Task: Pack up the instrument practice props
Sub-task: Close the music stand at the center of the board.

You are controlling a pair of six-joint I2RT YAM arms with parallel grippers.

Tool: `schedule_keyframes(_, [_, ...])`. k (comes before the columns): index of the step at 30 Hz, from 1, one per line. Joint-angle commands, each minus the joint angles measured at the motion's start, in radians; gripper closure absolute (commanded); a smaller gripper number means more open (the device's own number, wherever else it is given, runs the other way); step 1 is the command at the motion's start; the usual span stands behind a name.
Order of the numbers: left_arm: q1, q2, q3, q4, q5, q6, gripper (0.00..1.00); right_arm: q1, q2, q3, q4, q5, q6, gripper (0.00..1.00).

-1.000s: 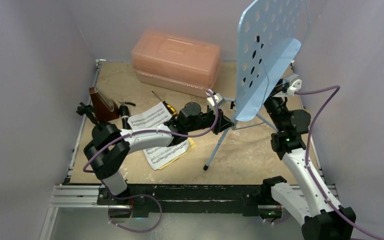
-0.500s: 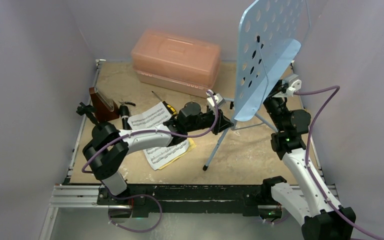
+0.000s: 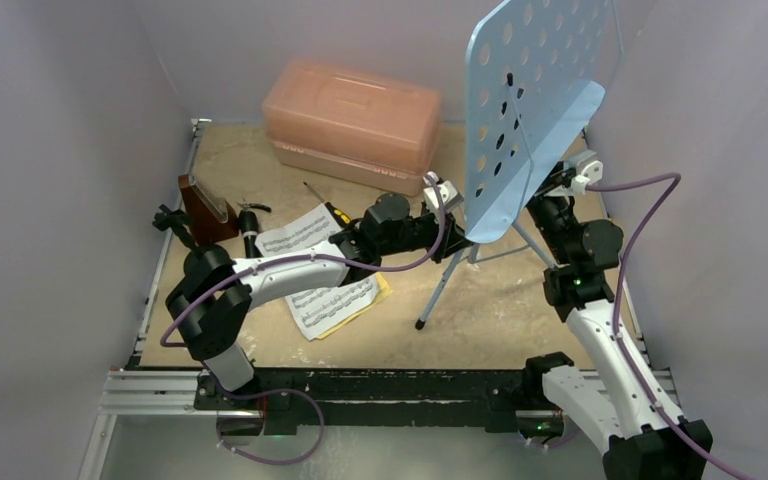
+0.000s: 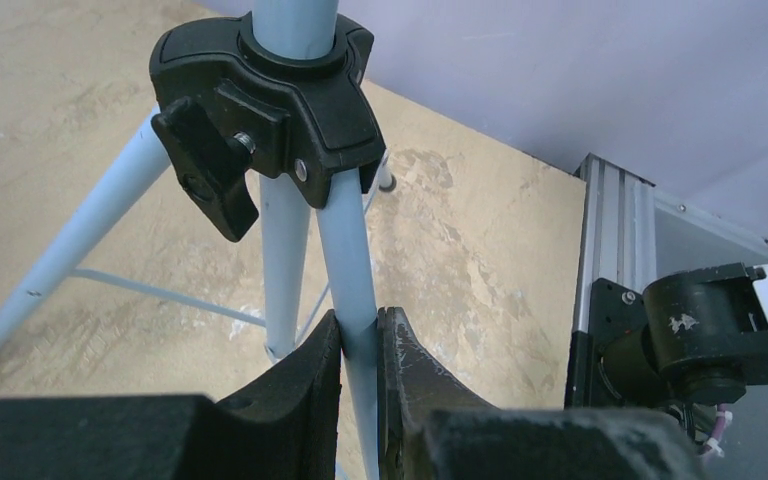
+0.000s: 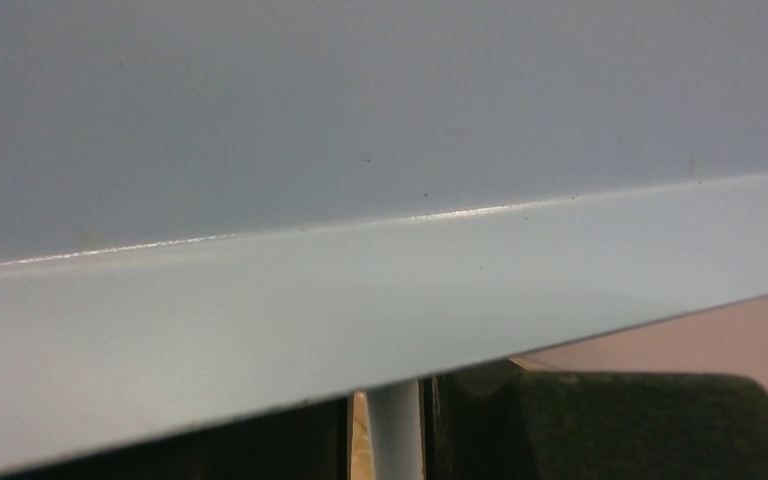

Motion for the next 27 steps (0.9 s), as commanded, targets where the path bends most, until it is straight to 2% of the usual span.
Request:
schedule_keyframes(1, [-0.002,-0.056,0.085,0.216,-0.039,0.075,1.00,0.010,-0.068,0.042,0.142,-0.005,0.052,1.00])
schedule_keyframes(17, [-0.001,-0.031,0.148,0.392,-0.098,0.110,1.00,0.011,-0.120,-0.040,0.132,-0.003,0.108,1.00])
schedule_keyframes(22, [-0.002,-0.018,0.098,0.423,-0.132,0.110,0.99,0.011,-0.128,-0.044,0.125,-0.011,0.117,1.00])
schedule_keyframes(27, [-0.003,-0.065,-0.011,0.466,-0.168,0.109,0.76,0.010,-0.135,-0.053,0.111,-0.009,0.106,1.00])
